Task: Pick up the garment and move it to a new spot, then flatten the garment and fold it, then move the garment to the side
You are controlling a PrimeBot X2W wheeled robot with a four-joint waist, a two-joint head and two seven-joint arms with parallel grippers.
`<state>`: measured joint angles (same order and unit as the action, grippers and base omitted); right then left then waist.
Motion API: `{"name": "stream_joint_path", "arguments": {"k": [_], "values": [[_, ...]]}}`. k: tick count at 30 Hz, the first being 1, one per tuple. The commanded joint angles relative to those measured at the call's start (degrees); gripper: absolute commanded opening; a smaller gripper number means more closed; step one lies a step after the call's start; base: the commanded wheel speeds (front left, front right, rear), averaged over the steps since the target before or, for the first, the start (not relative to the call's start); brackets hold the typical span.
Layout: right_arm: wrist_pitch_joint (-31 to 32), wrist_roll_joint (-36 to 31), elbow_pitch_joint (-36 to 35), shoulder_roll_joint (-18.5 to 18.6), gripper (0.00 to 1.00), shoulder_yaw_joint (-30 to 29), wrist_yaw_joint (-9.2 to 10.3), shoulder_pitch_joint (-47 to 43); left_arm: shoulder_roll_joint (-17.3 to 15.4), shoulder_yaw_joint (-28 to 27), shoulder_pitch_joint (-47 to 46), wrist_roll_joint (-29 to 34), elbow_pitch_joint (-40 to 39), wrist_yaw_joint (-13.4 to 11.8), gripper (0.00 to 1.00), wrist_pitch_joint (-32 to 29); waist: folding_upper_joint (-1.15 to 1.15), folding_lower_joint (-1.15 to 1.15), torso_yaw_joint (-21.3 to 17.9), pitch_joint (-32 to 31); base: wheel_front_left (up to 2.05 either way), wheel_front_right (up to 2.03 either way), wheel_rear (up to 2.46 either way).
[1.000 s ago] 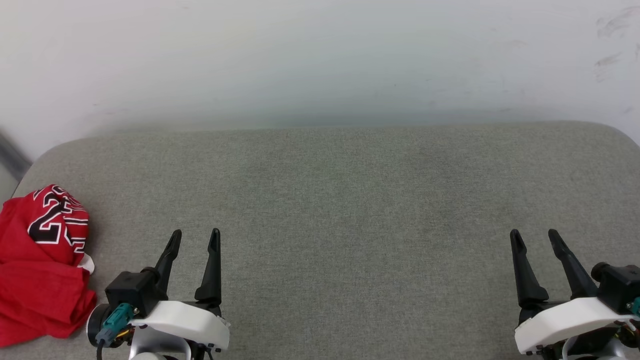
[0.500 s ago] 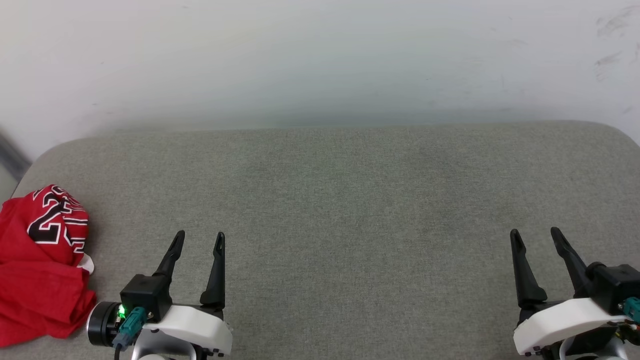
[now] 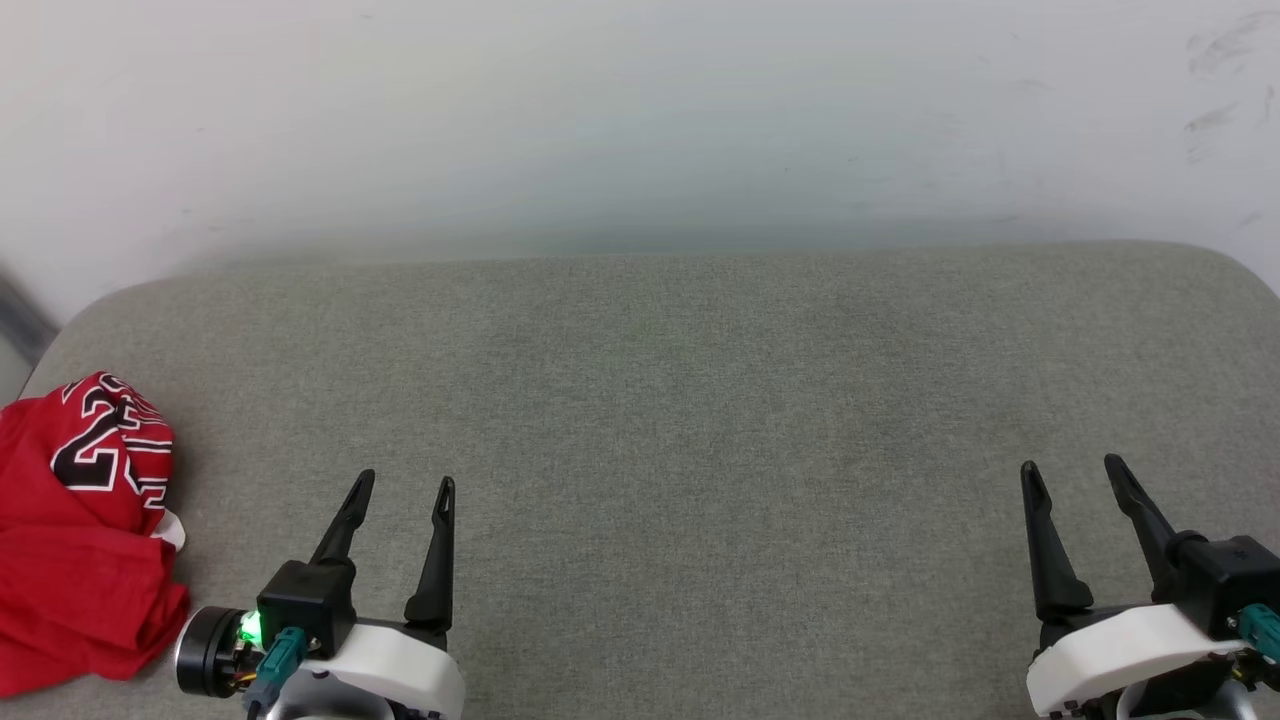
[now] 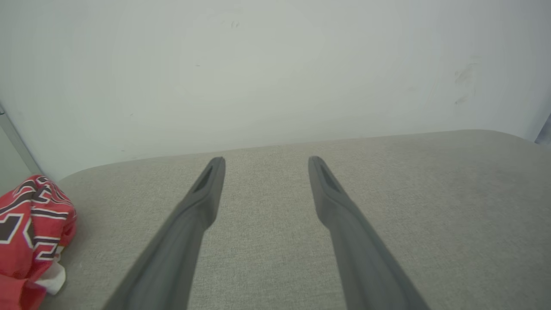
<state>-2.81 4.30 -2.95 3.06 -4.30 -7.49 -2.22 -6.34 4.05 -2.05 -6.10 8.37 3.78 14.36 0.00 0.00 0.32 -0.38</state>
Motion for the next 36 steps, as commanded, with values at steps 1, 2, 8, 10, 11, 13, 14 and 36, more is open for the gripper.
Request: {"name": "stream_joint_path", "arguments": {"k": [1,2,8,10,11,13,14,36], "values": [[-0.3,-1.0,-0.4,-0.2,1.00,0.0,0.00,-0.4,0.2,-0.2,0.4,1.3,0.2,0.2,1.00,0.6,0.00,0.00,0.0,0.0,0.00,0.00,0.00],[-0.6,-1.6,-0.4,-0.3,1.00,-0.1,0.00,-0.5,0.5,-0.4,0.3,2.1,0.6,0.6,1.00,0.9,0.00,0.00,0.0,0.0,0.00,0.00,0.00],[-0.6,0.2,0.2,-0.3,1.00,-0.4,0.00,-0.3,1.1,-1.1,0.0,1.3,1.0,1.2,1.00,0.9,0.00,0.00,0.1,0.1,0.00,0.00,0.00],[-0.6,0.5,0.2,-0.3,1.00,-0.4,0.00,-0.2,1.3,-1.3,-0.1,1.2,1.1,1.4,1.00,0.9,0.00,0.00,0.2,0.2,0.00,0.00,0.00],[-0.5,0.3,0.3,-0.3,1.00,-0.4,0.00,-0.2,1.3,-1.4,-0.2,1.2,1.2,1.4,1.00,0.9,0.00,0.00,0.2,0.2,0.00,0.00,0.00],[-0.5,0.6,0.3,-0.3,1.00,-0.4,0.00,-0.1,1.5,-1.5,-0.4,1.2,1.2,1.5,1.00,0.9,0.00,0.00,0.4,0.3,0.00,0.00,0.00],[-0.5,0.5,0.3,-0.3,1.00,-0.4,0.00,-0.1,1.6,-1.6,-0.4,1.2,1.3,1.6,1.00,0.9,0.00,0.00,0.4,0.3,0.00,0.00,0.00],[1.2,0.0,-4.0,-0.2,1.00,3.0,0.00,-0.4,2.7,-7.2,-0.8,1.1,1.1,1.3,1.00,0.9,0.00,0.00,14.9,0.7,0.00,0.00,0.00]]}}
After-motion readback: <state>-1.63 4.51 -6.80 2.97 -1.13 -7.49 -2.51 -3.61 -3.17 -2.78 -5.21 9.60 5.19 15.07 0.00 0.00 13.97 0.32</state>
